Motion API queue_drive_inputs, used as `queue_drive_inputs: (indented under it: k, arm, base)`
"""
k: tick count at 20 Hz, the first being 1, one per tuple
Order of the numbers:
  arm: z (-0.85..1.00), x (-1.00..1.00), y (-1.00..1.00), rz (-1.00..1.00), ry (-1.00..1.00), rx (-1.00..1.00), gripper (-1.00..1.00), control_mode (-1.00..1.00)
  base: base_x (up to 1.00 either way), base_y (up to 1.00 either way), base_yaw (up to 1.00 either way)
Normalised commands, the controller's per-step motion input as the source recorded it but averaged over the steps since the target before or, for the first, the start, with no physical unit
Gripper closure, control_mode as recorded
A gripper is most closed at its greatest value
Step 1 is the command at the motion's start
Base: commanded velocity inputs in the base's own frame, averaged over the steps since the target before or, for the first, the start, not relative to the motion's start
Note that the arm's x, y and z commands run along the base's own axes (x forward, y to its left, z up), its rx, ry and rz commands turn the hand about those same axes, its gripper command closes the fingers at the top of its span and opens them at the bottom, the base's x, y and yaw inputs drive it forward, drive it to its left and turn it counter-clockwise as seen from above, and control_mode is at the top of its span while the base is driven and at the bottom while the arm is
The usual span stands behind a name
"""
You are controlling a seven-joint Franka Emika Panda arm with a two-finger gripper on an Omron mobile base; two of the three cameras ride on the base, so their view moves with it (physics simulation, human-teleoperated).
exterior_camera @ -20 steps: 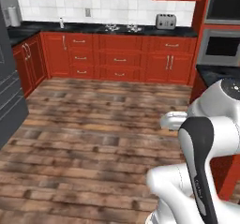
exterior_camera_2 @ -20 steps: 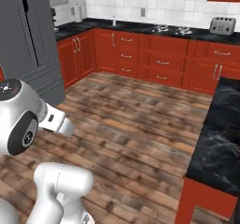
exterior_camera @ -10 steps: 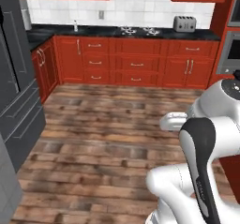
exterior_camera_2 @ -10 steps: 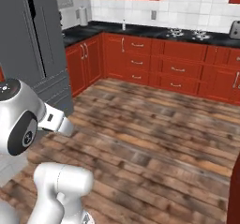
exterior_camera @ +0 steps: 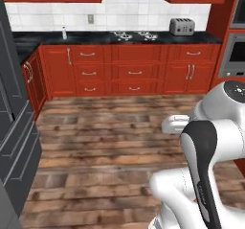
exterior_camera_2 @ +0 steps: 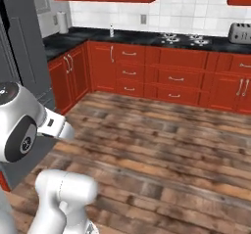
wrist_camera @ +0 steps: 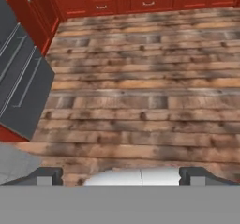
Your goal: Place the drinks on the dining counter in a tight cluster.
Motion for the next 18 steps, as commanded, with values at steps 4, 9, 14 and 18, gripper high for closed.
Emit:
queue_drive_inputs:
  k: [4, 9, 14, 18]
  arm:
    - [0.00, 0.00, 0.00, 0.00, 0.00, 0.00, -1.00, 1.00]
    - [0.00, 0.00, 0.00, 0.00, 0.00, 0.00, -1.00, 1.00]
    - [0.00, 0.00, 0.00, 0.00, 0.00, 0.00, -1.00, 1.00]
    - [0.00, 0.00, 0.00, 0.00, 0.00, 0.00, -1.00, 1.00]
  base:
    - [1.00, 0.46, -0.27]
    - [1.00, 0.54, -0.28]
    - [1.00, 0.67, -0.23]
    - [1.00, 0.91, -0.05]
